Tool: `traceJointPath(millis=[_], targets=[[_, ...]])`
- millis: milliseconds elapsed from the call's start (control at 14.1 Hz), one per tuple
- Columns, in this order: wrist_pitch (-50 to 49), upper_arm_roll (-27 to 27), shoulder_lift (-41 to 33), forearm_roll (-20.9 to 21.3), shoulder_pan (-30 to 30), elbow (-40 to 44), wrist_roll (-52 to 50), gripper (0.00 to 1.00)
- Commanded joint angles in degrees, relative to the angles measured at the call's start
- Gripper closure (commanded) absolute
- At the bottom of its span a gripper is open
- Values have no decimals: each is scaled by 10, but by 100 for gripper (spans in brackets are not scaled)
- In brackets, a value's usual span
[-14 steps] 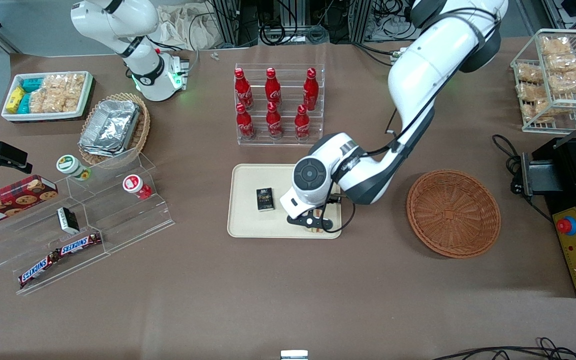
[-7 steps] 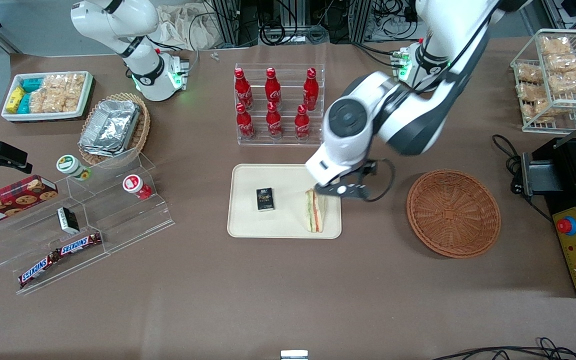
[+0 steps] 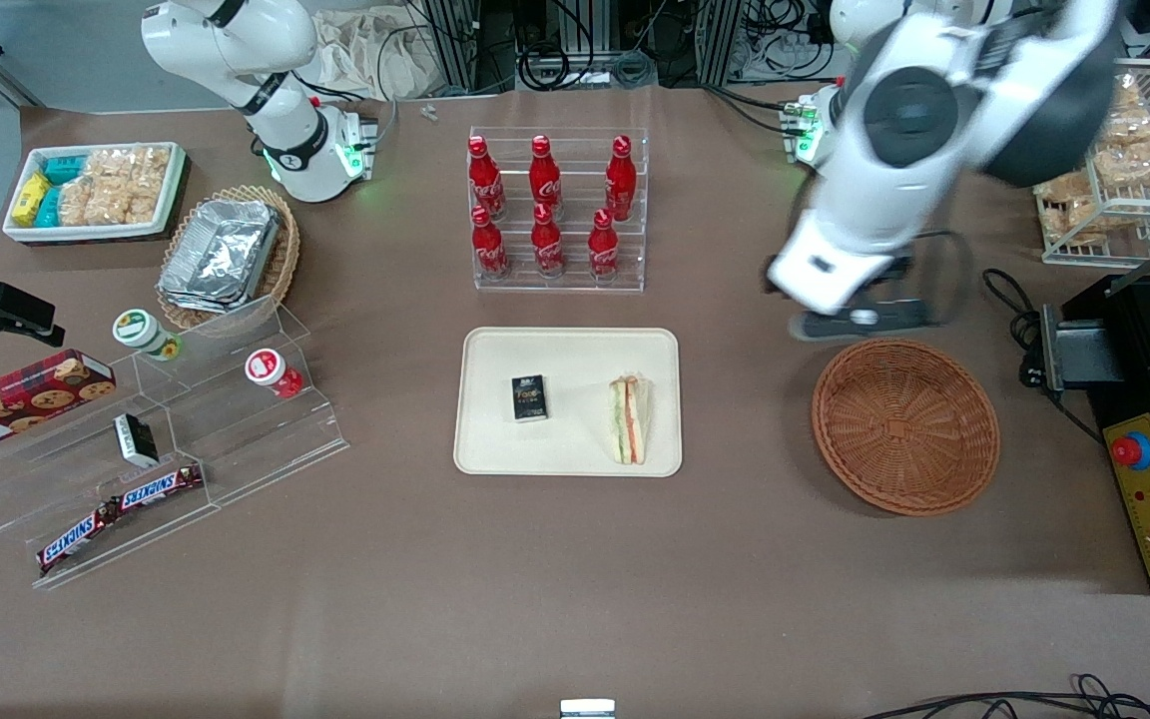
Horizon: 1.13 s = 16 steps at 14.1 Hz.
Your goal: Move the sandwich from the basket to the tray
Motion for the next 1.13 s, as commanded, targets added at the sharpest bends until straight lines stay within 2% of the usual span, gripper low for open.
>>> traceJointPath(millis=[0,283,708,1062], targets=[[-49,-6,32,-13,73,65,11,0],[-49,-4,40,-8,99,59,114,0],[20,-6,-17,-42,129,-50,103,1],[-7,-10,25,-41,122,29,119,0]])
